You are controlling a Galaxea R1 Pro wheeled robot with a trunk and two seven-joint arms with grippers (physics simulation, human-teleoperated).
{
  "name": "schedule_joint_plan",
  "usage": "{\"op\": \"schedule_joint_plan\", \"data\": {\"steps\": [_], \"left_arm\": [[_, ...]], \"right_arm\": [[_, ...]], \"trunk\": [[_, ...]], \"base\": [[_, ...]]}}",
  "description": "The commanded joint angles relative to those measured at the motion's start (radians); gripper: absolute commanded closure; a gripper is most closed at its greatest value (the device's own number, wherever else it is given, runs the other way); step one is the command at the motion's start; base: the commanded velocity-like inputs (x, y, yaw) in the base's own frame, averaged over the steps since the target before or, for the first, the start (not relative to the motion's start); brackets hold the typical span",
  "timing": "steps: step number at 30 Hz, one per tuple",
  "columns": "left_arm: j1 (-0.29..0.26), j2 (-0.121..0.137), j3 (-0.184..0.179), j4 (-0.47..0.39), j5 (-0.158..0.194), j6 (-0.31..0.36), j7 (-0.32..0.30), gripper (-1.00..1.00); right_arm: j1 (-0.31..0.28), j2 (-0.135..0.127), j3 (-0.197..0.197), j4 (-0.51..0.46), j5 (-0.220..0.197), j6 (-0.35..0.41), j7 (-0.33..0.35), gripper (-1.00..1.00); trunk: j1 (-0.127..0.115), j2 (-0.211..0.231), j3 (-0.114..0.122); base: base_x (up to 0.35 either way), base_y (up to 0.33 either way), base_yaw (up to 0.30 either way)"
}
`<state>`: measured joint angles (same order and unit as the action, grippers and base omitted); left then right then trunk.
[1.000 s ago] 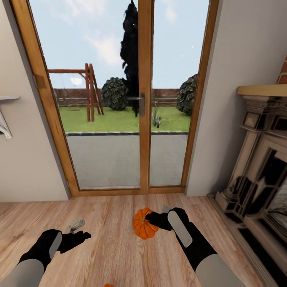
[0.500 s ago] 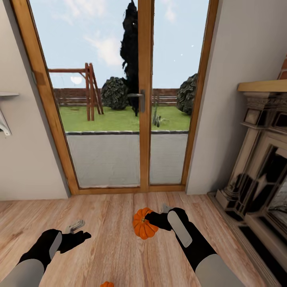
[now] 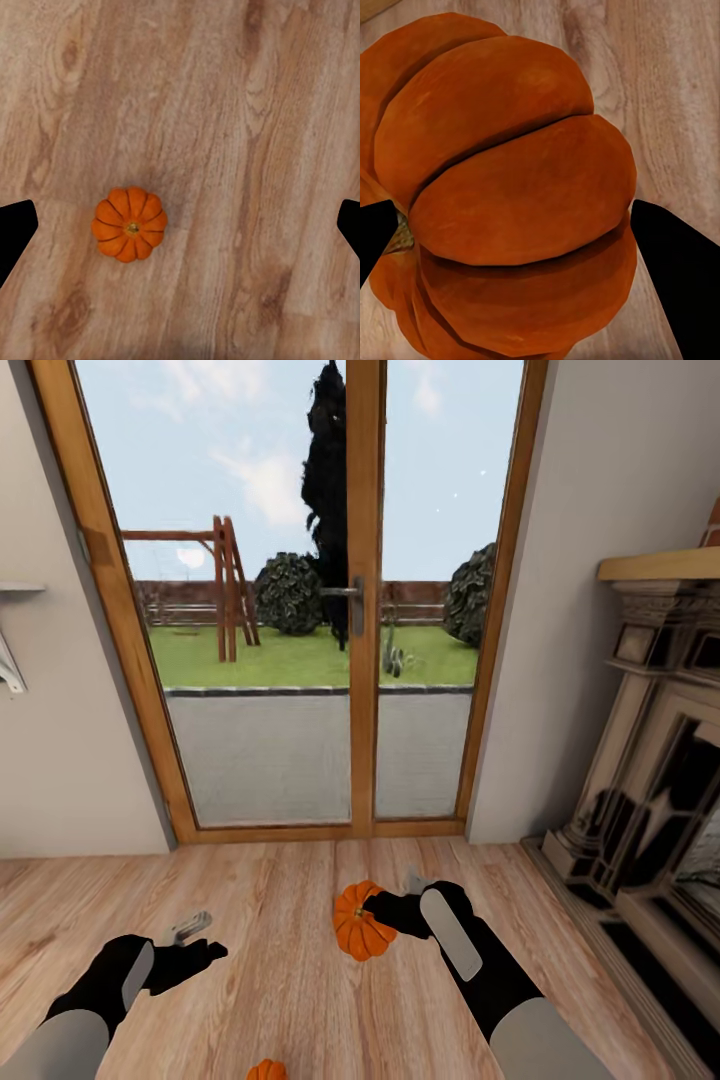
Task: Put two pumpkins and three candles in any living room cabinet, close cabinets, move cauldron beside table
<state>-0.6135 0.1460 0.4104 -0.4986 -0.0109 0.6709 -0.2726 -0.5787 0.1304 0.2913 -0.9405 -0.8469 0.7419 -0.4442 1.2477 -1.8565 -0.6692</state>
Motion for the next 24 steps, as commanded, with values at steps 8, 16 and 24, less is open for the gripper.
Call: {"op": "schedule_joint_plan", "data": {"steps": [8, 16, 24], "left_arm": [[0.0, 0.0, 0.001, 0.0, 0.0, 0.0, 0.001, -1.0], [0.0, -0.002, 0.0, 0.0, 0.0, -0.002, 0.006, -1.0], [0.0, -0.005, -0.002, 0.0, 0.0, -0.002, 0.007, -1.0]], "right_arm": [[0.0, -0.001, -0.001, -0.005, -0.002, -0.012, 0.001, 1.0], [0.0, -0.002, -0.001, -0.01, -0.008, -0.014, 0.001, 1.0], [0.0, -0.002, -0.004, -0.009, -0.01, -0.014, 0.001, 1.0]], "trunk": [[0.031, -0.056, -0.025], [0.061, -0.112, -0.05], [0.092, -0.168, -0.075]], "base": [[0.0, 0.0, 0.0], [0.0, 0.0, 0.0], [0.0, 0.0, 0.0]]}}
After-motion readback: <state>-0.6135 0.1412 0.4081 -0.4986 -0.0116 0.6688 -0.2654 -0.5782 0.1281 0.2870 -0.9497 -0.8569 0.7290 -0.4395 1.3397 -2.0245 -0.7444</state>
